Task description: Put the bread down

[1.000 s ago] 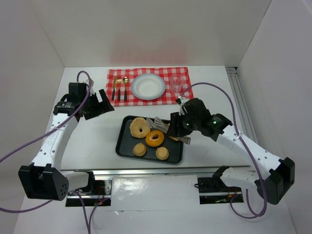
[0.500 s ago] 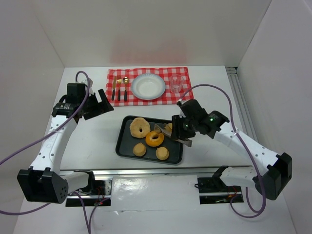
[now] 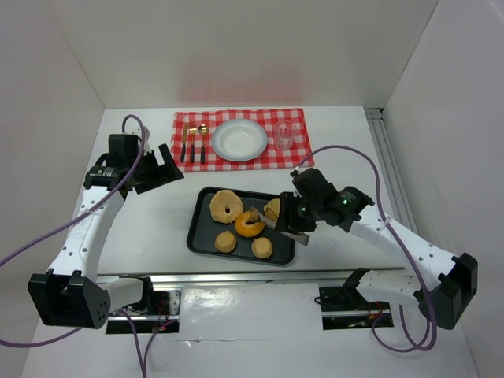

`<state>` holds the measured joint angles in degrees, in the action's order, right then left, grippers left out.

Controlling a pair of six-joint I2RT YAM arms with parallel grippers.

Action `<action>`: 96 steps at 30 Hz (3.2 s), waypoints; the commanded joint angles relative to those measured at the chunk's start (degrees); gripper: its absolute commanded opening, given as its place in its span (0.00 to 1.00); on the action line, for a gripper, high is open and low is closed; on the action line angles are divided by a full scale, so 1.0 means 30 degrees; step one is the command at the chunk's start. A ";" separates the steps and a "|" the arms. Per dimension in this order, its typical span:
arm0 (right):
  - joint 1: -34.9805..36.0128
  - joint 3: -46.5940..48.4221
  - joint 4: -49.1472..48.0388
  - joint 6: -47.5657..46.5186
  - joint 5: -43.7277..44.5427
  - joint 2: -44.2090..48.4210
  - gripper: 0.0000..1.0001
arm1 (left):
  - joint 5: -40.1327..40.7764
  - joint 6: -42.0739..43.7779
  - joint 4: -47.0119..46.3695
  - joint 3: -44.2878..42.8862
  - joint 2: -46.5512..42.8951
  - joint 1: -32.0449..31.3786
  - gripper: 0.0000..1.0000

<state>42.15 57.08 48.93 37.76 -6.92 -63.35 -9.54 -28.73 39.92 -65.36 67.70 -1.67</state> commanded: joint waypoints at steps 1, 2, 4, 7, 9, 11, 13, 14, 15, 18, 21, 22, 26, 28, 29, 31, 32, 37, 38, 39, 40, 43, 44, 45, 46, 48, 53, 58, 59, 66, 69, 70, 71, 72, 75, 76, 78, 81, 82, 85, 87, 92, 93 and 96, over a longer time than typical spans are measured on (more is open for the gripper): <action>0.0188 -0.0187 -0.0401 0.0480 -0.0038 0.0082 0.55 | -0.0160 0.0055 -0.0094 -0.0009 -0.0274 0.0089 0.99; 0.0188 -0.0189 -0.0575 0.0480 -0.0241 -0.0150 0.55 | -0.0160 0.0055 -0.0094 -0.0009 -0.0272 0.0089 0.99; 0.0188 -0.0189 -0.0576 0.0480 -0.0243 -0.0445 0.55 | -0.0160 0.0055 -0.0094 -0.0009 -0.0272 0.0089 0.99; 0.0188 -0.0538 -0.0752 0.0480 -0.0243 -0.0679 0.55 | -0.0160 0.0055 -0.0094 0.0167 -0.0272 0.0089 0.99; 0.0188 -0.0540 -0.1335 0.0480 -0.0446 -0.0855 0.55 | -0.0160 0.0055 -0.0094 0.0167 -0.0272 0.0089 0.99; 0.0188 -0.0919 -0.1717 0.0305 -0.0651 -0.1321 0.55 | -0.0160 0.0055 -0.0268 0.0167 -0.0272 0.0089 0.99; 0.0188 -0.0921 -0.2069 0.0305 -0.0856 -0.1556 0.55 | -0.0160 0.0055 -0.0270 0.0167 -0.0272 0.0089 0.99; 0.0362 -0.1095 -0.2071 0.0305 -0.0858 -0.1558 0.55 | -0.0160 0.0055 -0.0270 0.0167 -0.0272 0.0089 0.99; 0.0364 -0.1097 -0.2390 0.0305 -0.1061 -0.1558 0.55 | -0.0160 0.0055 -0.0270 0.0167 -0.0272 0.0089 0.99; 0.0364 -0.0078 -0.1929 -0.0074 -0.0599 -0.1558 0.42 | -0.0160 0.0055 -0.0270 0.0167 -0.0272 0.0089 0.99; 0.0364 0.1477 -0.0758 -0.0513 0.0572 -0.1558 0.28 | 0.0014 0.0231 -0.0270 0.0167 -0.0272 0.0089 0.99; 0.0364 0.1858 -0.0433 -0.0719 0.0838 -0.1558 0.26 | 0.0016 0.0231 -0.0270 0.0167 -0.0272 0.0089 0.99; 0.0364 0.3910 0.0595 -0.1219 0.1720 -0.1996 0.23 | 0.0016 0.0231 -0.0270 0.0167 -0.0272 0.0089 0.99; 0.0364 0.4818 0.0595 -0.1860 0.2596 -0.2435 0.23 | 0.0016 0.0231 -0.0270 0.0167 -0.0272 0.0089 0.99; 0.0364 0.5082 0.0595 -0.2124 0.2889 -0.2640 0.23 | -0.0158 0.0231 -0.0270 0.0167 -0.0272 0.0089 0.99; -0.0045 0.6165 -0.0425 -0.2739 0.3739 -0.3693 0.23 | -0.0160 0.0231 -0.0270 0.0167 -0.0272 0.0089 0.99; -0.0394 0.6575 -0.0952 -0.3409 0.4089 -0.4132 0.23 | -0.0160 0.0231 -0.0444 0.0341 -0.0272 0.0089 0.99; -0.1451 1.0147 -0.5253 -0.5347 0.5587 -0.8465 0.23 | 0.0280 0.0231 -0.0270 0.0342 -0.0097 0.0089 0.99; -0.1627 1.0733 -0.5757 -0.5611 0.5413 -0.9168 0.23 | 0.0280 0.0231 -0.0270 0.0342 -0.0097 0.0089 0.99; -0.1977 1.1290 -0.6139 -0.6106 0.5411 -0.9901 0.23 | 0.0106 0.0231 -0.0270 0.0342 -0.0097 0.0089 0.99; -0.2154 1.2688 -0.6317 -0.6314 0.5411 -1.1445 0.23 | 0.0104 0.0231 -0.0270 0.0342 -0.0097 0.0089 0.99; -0.2828 1.5069 -0.6814 -0.6844 0.5121 -1.4354 0.23 | 0.0104 0.0231 -0.0270 0.0342 -0.0097 0.0089 0.99; -0.3265 1.5974 -0.7020 -0.6844 0.4886 -1.5608 0.23 | 0.0104 0.0231 -0.0270 0.0342 -0.0097 0.0089 0.99; -0.3443 1.5983 -0.7022 -0.6844 0.4884 -1.5621 0.23 | 0.0104 0.0231 -0.0270 0.0342 -0.0097 0.0089 0.99; -0.3648 1.6534 -0.7283 -0.6844 0.4565 -1.6578 0.23 | 0.0104 0.0231 -0.0270 0.0342 -0.0097 0.0089 0.99; -0.4290 1.6833 -0.7927 -0.6670 0.3686 -1.7404 0.23 | 0.0104 0.0231 -0.0270 0.0342 0.0106 0.0089 0.99; -0.4849 1.7829 -0.8485 -0.6229 0.3011 -1.9076 0.31 | 0.0104 0.0231 -0.0094 0.0167 0.0108 0.0089 0.99; -0.4851 1.8063 -0.8487 -0.6432 0.2833 -1.8904 0.61 | 0.0280 0.0231 0.0081 -0.0009 0.0108 0.0089 0.99; -0.4851 1.8063 -0.8487 -0.6434 0.2833 -1.8467 0.63 | 0.0280 0.0231 0.0081 -0.0009 0.0108 0.0089 0.99; -0.3974 1.5929 -0.8282 -0.6844 0.3478 -1.4455 0.60 | 0.0280 0.0231 0.0081 -0.0009 -0.0272 0.0089 0.99; -0.3183 1.3704 -0.8079 -0.6844 0.3712 -1.1907 0.55 | 0.0690 0.0231 0.0461 -0.0185 -0.0272 0.0089 0.99; -0.2775 1.3089 -0.8077 -0.6844 0.3480 -1.1262 0.53 | 0.0690 0.0231 0.0462 -0.0359 -0.0272 0.0089 0.99; -0.2568 1.1691 -0.7873 -0.6670 0.3246 -0.9863 0.53 | 0.0690 0.0231 0.0462 -0.0361 -0.0446 0.0089 0.99; -0.2276 1.0981 -0.7581 -0.6668 0.2808 -0.9182 0.53 | 0.0690 0.0231 0.0462 -0.0361 -0.0448 0.0089 0.99; -0.1309 0.7884 -0.6968 -0.6260 0.1349 -0.6406 0.53 | 0.0690 0.0231 0.0462 -0.0536 -0.0448 0.0089 0.99; -0.1074 0.7143 -0.6731 -0.6084 0.0904 -0.5783 0.53 | 0.0690 0.0231 0.0462 -0.0536 -0.0448 0.0089 0.99; -0.0284 0.5150 -0.6059 -0.5789 0.0200 -0.4142 0.53 | 0.0514 0.0231 0.0462 -0.0536 -0.0448 0.0089 0.99; 0.0827 0.2782 -0.4564 -0.4681 -0.0943 -0.2270 0.53 | 0.0688 0.0231 0.0462 -0.0536 -0.0448 0.0089 0.99; 0.1093 0.2277 -0.3894 -0.4386 -0.1642 -0.1884 0.53 | 0.0690 0.0231 0.0462 -0.0536 -0.0448 0.0089 0.99; 0.1973 0.0843 -0.2866 -0.2980 -0.1999 -0.0394 0.53 | 0.1188 0.0407 0.0638 -0.0742 -0.0448 0.0089 0.99; 0.2149 0.0429 -0.2572 -0.2162 -0.2233 0.0168 0.53 | 0.1393 0.0407 0.0638 -0.0742 -0.0651 0.0089 0.99; 0.2325 -0.0101 -0.2129 -0.1570 -0.2821 0.0551 0.57 | 0.1393 0.0231 0.0638 -0.0917 -0.0653 0.0089 0.99; 0.2327 -0.0101 -0.2129 -0.1570 -0.2821 0.0551 0.57 | 0.1393 0.0231 0.0638 -0.0917 -0.0653 0.0089 0.99; 0.2327 -0.0101 -0.2713 -0.1570 -0.2995 -0.0180 0.57 | 0.1188 0.0231 0.0638 -0.0917 -0.0653 0.0089 0.99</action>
<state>48.62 56.58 41.60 31.73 -14.33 -63.20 -6.02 -28.62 42.11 -66.00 67.18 -1.67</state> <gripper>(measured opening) 0.566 0.985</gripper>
